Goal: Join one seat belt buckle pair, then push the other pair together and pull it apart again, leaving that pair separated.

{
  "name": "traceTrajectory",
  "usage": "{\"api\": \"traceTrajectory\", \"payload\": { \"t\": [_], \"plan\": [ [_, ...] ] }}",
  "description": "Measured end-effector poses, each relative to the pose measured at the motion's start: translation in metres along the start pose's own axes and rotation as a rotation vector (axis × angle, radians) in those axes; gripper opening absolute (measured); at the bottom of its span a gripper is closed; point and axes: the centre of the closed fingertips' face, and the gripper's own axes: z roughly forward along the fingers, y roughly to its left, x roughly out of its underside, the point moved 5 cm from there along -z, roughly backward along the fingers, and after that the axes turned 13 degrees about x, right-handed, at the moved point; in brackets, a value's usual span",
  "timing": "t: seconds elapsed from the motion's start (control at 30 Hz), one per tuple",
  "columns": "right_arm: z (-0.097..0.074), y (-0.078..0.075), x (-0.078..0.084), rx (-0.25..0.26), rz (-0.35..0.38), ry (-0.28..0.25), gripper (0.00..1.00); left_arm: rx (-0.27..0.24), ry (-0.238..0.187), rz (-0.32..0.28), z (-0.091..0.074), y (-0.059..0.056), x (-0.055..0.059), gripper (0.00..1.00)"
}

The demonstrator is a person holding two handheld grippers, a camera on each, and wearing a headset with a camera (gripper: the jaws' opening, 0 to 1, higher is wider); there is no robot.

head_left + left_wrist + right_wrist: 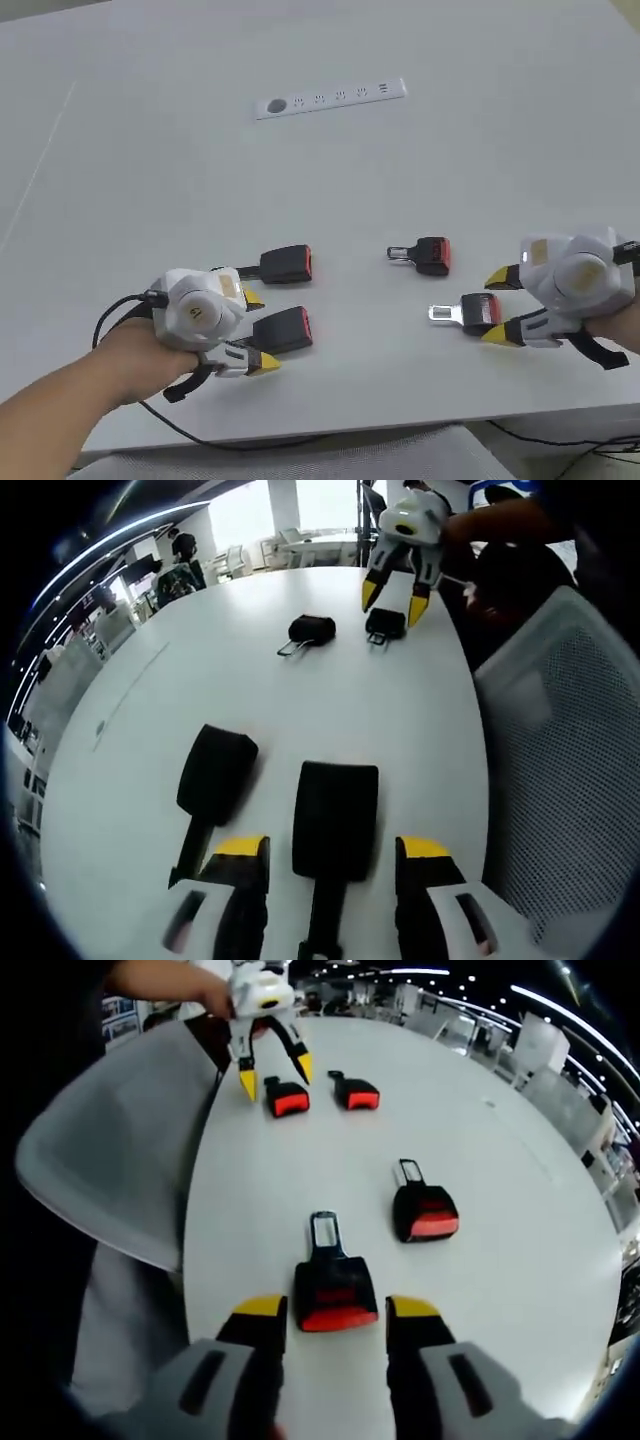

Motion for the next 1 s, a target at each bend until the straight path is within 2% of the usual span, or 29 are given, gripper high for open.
{"api": "traceTrajectory", "payload": {
  "t": [0.13, 0.27, 0.5, 0.83, 1.0],
  "plan": [
    [0.0022, 0.001, 0.002, -0.013, 0.001, 0.005, 0.38, 0.007, 0.018, 0.008, 0.0031, 0.0007, -0.0011, 0.46],
    [0.0039, 0.0006, 0.0039, -0.025, -0.002, 0.006, 0.36, 0.013, 0.054, 0.036, 0.0054, 0.002, 0.001, 0.43],
    [0.002, 0.0021, -0.0003, -0.037, -0.012, 0.001, 0.35, 0.038, 0.074, 0.052, 0.0064, 0.0012, 0.0012, 0.34],
    [0.0013, 0.0039, -0.0019, -0.068, -0.045, 0.01, 0.34, 0.081, 0.111, 0.131, 0.0066, 0.0018, -0.0003, 0.33],
    [0.0026, 0.0031, -0.0005, -0.073, -0.06, 0.024, 0.34, 0.091, 0.121, 0.142, 0.0068, 0.0024, -0.0004, 0.33]
  ]
}}
